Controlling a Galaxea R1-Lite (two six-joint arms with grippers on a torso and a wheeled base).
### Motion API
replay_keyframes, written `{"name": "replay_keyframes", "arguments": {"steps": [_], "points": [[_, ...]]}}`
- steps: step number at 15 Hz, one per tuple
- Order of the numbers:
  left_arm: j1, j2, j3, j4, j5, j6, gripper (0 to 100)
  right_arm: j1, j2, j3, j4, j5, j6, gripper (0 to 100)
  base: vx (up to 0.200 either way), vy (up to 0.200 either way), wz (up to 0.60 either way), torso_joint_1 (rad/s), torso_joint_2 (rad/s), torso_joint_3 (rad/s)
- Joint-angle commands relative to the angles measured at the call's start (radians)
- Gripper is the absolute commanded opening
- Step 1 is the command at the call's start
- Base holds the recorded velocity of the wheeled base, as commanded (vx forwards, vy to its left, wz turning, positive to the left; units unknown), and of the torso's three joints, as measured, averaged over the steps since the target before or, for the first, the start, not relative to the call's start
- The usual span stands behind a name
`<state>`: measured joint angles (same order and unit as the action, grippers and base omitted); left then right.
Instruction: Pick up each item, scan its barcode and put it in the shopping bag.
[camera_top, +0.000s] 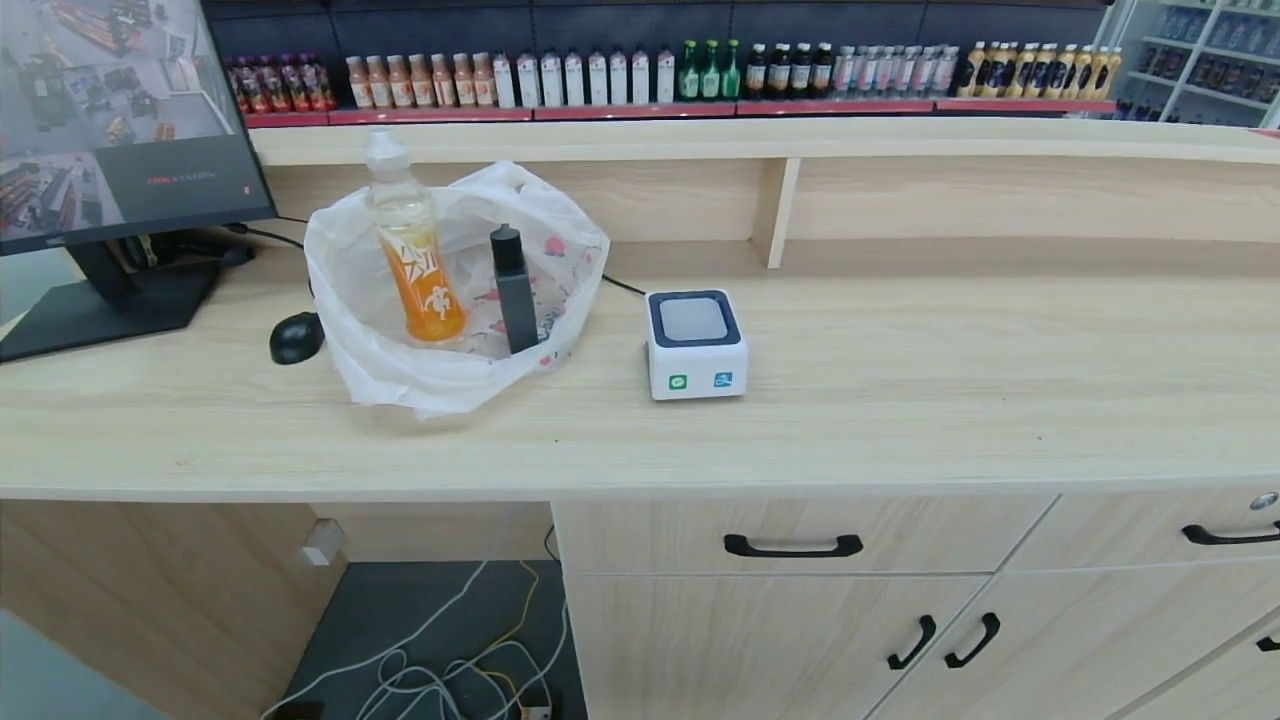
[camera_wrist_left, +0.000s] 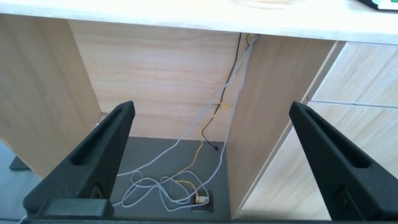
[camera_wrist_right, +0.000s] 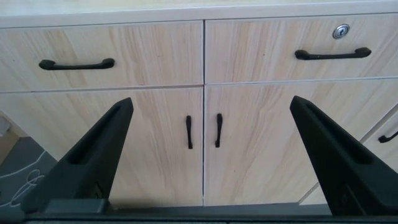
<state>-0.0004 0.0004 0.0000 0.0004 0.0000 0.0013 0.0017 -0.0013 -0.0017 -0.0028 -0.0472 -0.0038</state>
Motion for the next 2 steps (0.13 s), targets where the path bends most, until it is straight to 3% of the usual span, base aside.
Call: {"name": "replay_keyframes", "arguments": {"steps": [1,2], "points": [[0.0,0.0,0.0,0.0,0.0,-0.001,100,0.001,0.001,0.0,0.0,0.0,0.001,100,0.0,0.0,0.0,0.0,0.0,0.0],[0.0,0.0,0.0,0.0,0.0,-0.001,100,0.001,0.001,0.0,0.0,0.0,0.002,100,0.0,0.0,0.0,0.0,0.0,0.0]]}}
